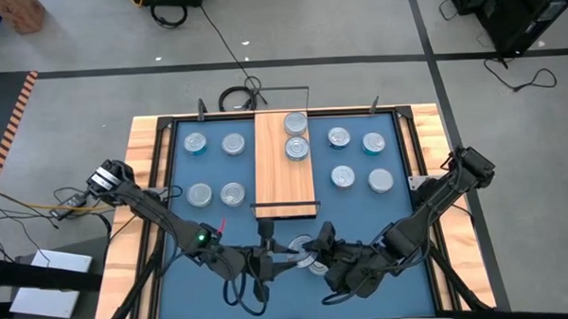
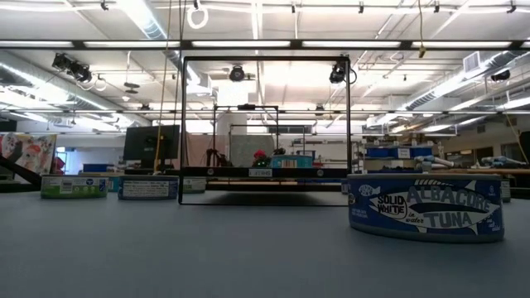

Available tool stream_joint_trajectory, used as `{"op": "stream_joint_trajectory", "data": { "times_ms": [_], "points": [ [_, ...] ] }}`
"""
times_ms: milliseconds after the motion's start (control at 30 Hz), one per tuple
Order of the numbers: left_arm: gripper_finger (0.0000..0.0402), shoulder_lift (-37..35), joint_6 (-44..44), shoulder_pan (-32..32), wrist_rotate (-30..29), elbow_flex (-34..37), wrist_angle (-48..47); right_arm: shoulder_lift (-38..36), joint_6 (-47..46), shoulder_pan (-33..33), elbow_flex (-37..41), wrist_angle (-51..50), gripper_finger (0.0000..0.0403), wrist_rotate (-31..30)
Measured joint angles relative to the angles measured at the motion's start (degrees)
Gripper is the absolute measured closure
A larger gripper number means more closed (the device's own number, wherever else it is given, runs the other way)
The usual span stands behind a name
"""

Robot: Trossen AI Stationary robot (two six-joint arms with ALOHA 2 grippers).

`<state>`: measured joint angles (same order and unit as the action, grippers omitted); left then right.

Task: Stack canned seafood by type on shelf
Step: Put the blue tuna can on the shelf

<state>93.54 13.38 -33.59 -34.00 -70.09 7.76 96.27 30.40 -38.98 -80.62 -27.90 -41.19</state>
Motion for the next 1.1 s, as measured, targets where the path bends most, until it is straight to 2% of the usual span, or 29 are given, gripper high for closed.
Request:
{"op": "stream_joint_trajectory", "data": {
  "times_ms": [167,367,567,733,867,1100],
  "points": [
    [0.027,-0.45,1.51,0.27,-1.48,-1.45,-0.28,0.26,0.14,-0.38,0.04,-0.42,0.0262,1.48],
    [0.027,-3.88,1.29,-0.58,-0.75,-0.74,-2.95,0.26,-1.11,-0.37,0.07,-2.26,0.0262,0.5],
    [0.0278,-8.75,-1.57,-0.54,1.95,3.82,-2.28,0.25,-1.65,-0.7,0.07,-4.52,0.0262,-5.96],
    [0.0327,-11.58,-2.29,-0.02,2.91,9.6,2.05,-0.08,0.99,-1.42,0.11,-5.38,0.0262,-13.63],
    [0.0387,-14.2,-3.29,0.74,5.29,13.63,5.32,-1.46,-0.51,-0.69,0.11,-8.54,0.0262,-14.47],
    [0.0398,-18.2,-4.7,3.23,9.4,19.92,7.71,-6.02,-0.83,3.21,0.15,-11.82,0.0262,-16.2]
  ]
}}
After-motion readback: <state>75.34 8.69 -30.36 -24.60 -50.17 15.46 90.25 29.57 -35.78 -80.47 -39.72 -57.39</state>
